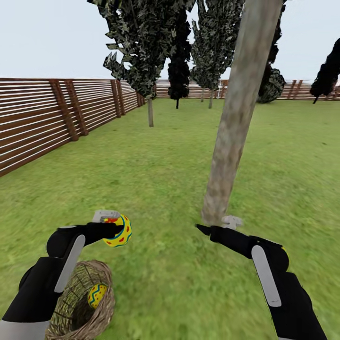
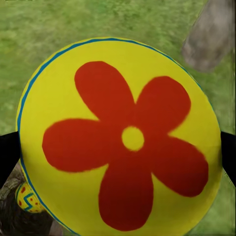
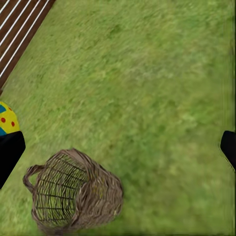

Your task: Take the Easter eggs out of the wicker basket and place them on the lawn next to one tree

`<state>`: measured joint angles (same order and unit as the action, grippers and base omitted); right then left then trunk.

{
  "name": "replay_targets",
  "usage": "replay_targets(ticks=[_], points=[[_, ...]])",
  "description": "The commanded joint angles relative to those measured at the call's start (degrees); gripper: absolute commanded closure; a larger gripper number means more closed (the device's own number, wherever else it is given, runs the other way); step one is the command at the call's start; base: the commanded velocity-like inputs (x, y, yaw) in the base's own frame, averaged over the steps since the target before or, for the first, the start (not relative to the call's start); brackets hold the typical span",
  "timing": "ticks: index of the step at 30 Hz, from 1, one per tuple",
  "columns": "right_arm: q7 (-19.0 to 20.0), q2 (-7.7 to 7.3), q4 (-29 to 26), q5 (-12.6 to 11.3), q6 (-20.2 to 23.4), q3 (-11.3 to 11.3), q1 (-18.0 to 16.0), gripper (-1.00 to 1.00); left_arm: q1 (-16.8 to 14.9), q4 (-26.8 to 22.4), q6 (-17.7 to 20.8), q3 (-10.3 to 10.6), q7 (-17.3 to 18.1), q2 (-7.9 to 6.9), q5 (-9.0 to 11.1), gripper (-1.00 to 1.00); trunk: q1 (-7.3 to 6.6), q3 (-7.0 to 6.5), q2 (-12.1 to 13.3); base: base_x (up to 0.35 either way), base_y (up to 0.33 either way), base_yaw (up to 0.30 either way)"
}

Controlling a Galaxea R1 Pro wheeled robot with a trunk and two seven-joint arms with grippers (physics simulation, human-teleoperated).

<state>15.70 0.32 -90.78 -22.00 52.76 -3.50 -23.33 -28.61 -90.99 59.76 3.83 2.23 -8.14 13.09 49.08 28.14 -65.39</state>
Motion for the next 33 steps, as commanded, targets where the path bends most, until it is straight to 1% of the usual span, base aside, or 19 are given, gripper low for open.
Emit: replay_targets(ticks=[1, 4, 9, 11, 14, 18, 24, 28, 33], points=[[0.5, 0.03, 0.0, 0.4, 0.3, -0.2, -0.1, -1.0, 0.0, 0.0, 0.2, 0.0, 0.2, -0.04, -0.2, 1.0, -0.02, -0.01, 0.0, -0.221, -0.176, -0.216], [0.5, 0.03, 0.0, 0.4, 0.4, -0.2, -0.1, -1.0, 0.0, 0.0, 0.2, 0.0, 0.2, -0.04, -0.2, 1.0, -0.02, -0.12, 0.0, -0.219, -0.187, -0.128], [0.3, 0.07, 0.0, 0.7, 0.6, 0.0, -0.1, -1.0, 0.0, 0.1, 0.2, 0.1, 0.1, 0.01, -0.2, 1.0, -0.02, -0.15, 0.0, -0.216, -0.224, -0.022], [0.4, 0.05, 0.0, 0.6, 0.4, 0.0, -0.1, -1.0, 0.0, 0.2, 0.2, 0.1, -0.5, 0.04, -0.2, 1.0, -0.02, -0.15, 0.0, -0.208, -0.246, -0.003], [0.5, 0.1, 0.0, 0.4, 0.2, 0.2, -0.1, -1.0, 0.0, 0.2, 0.2, 0.7, -2.4, 0.05, -0.2, 1.0, -0.02, -0.23, 0.0, -0.206, -0.249, -0.072], [0.6, 0.12, 0.0, 0.4, 0.2, 0.2, -0.1, -1.0, 0.0, 0.3, 0.2, 1.4, -3.5, 0.05, -0.2, 1.0, -0.02, -0.47, 0.0, -0.183, -0.264, -0.189], [0.6, 0.12, 0.0, 0.4, 0.3, -0.1, -0.1, -1.0, 0.0, 0.4, 0.2, 1.4, -3.7, 0.05, -0.3, 1.0, -0.02, -0.87, 0.0, -0.126, -0.289, -0.218], [0.6, 0.06, 0.0, 0.3, 0.3, -0.5, -0.1, -1.0, -0.1, 0.4, 0.2, 1.4, -3.7, 0.05, -0.3, 1.0, -0.02, -1.14, 0.0, -0.034, -0.303, -0.222], [0.6, 0.04, 0.1, 0.3, 0.4, -0.4, -0.1, -1.0, -0.1, 0.6, 0.2, 1.5, -3.7, 0.05, -0.4, 1.0, -0.02, -1.47, 0.0, -0.004, -0.309, -0.223]])
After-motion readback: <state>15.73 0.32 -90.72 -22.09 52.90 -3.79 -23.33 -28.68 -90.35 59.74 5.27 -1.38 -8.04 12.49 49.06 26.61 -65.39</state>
